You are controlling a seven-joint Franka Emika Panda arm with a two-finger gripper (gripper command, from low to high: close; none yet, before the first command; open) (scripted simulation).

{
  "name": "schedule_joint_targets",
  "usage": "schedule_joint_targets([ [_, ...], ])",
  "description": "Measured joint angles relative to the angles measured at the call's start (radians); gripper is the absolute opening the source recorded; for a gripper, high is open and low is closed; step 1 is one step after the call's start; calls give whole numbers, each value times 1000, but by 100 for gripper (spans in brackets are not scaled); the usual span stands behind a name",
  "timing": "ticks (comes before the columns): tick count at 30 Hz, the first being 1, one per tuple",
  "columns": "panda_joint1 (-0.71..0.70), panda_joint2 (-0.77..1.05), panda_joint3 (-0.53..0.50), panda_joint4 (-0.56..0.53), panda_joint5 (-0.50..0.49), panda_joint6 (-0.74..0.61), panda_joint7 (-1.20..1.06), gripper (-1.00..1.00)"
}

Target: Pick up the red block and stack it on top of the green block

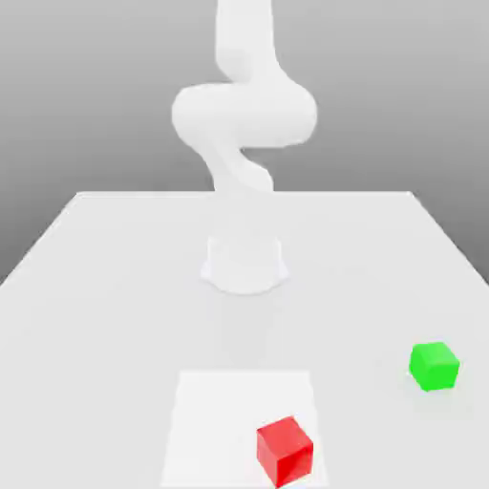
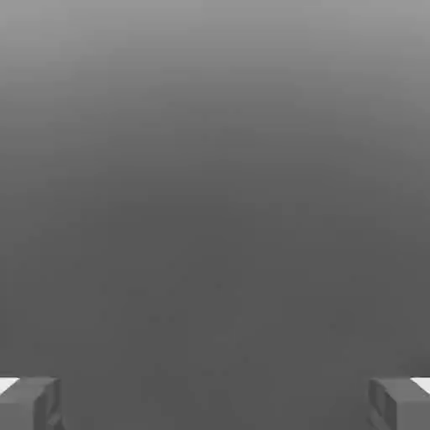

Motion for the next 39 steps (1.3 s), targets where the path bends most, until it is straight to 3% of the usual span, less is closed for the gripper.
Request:
schedule_joint_targets([
  [15, 120, 551, -55, -105, 76, 212, -264, 0],
  [24, 147, 872, -51, -169, 30, 341, -356, 0],
  [29, 137, 1052, -35, -153, 40, 478, -377, 0],
  [30, 132, 1078, -29, -149, 42, 500, -378, -100],
  [39, 136, 1026, -35, -157, 31, 456, -371, -100],
])
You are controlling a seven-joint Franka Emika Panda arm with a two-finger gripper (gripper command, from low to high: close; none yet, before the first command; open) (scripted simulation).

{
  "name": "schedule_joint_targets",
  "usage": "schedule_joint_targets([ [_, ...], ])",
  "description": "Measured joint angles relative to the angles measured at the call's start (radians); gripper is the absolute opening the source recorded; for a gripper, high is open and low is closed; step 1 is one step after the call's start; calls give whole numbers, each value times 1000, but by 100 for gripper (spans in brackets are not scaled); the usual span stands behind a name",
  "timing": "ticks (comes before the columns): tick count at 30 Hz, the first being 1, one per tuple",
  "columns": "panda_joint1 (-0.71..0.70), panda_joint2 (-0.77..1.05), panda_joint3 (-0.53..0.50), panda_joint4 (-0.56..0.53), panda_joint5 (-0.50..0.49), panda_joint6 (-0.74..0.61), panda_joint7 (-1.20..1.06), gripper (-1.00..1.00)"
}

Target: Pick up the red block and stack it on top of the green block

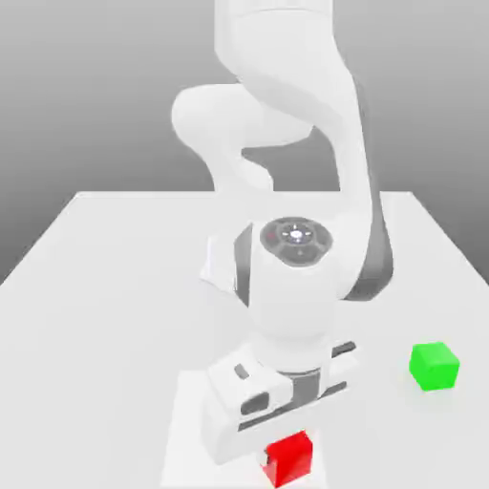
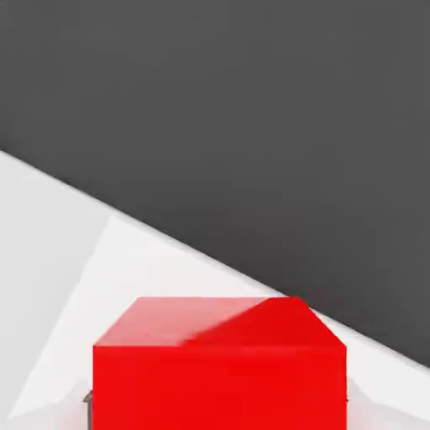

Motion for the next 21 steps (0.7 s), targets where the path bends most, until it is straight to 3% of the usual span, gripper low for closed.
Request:
schedule_joint_targets([
  [3, 7, -100, -4, -17, -15, -83, 6, -100],
  [9, 116, -207, 141, -89, -44, -121, -207, -100],
  [16, 369, -329, 287, -182, -33, -148, -534, -100],
  [18, 470, -295, 268, -189, -53, -107, -553, -100],
  [21, 435, -197, 218, -188, -100, -12, -528, -100],
])
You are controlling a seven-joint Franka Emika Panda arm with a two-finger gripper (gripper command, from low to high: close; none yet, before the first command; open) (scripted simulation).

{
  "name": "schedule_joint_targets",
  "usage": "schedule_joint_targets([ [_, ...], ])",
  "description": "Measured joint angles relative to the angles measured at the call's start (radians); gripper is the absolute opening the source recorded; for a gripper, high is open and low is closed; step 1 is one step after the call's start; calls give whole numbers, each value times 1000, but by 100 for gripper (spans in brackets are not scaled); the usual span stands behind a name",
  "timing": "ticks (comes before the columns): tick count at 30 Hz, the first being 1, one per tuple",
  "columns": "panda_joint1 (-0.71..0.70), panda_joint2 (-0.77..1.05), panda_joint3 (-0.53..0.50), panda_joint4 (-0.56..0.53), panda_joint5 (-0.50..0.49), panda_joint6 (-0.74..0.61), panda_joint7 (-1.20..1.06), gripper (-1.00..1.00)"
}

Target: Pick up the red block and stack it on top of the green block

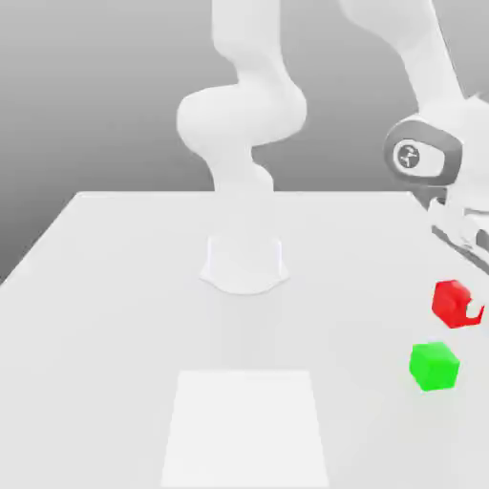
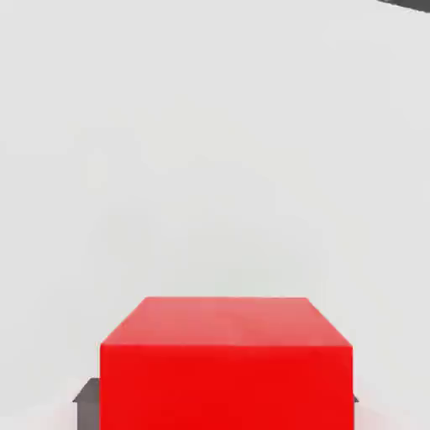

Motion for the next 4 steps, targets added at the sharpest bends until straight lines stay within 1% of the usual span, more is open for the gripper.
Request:
schedule_joint_targets([
  [1, 9, 35, -16, 1, -15, 34, 10, 100],
  [4, 9, 35, -16, 1, -15, 34, 10, 100],
])
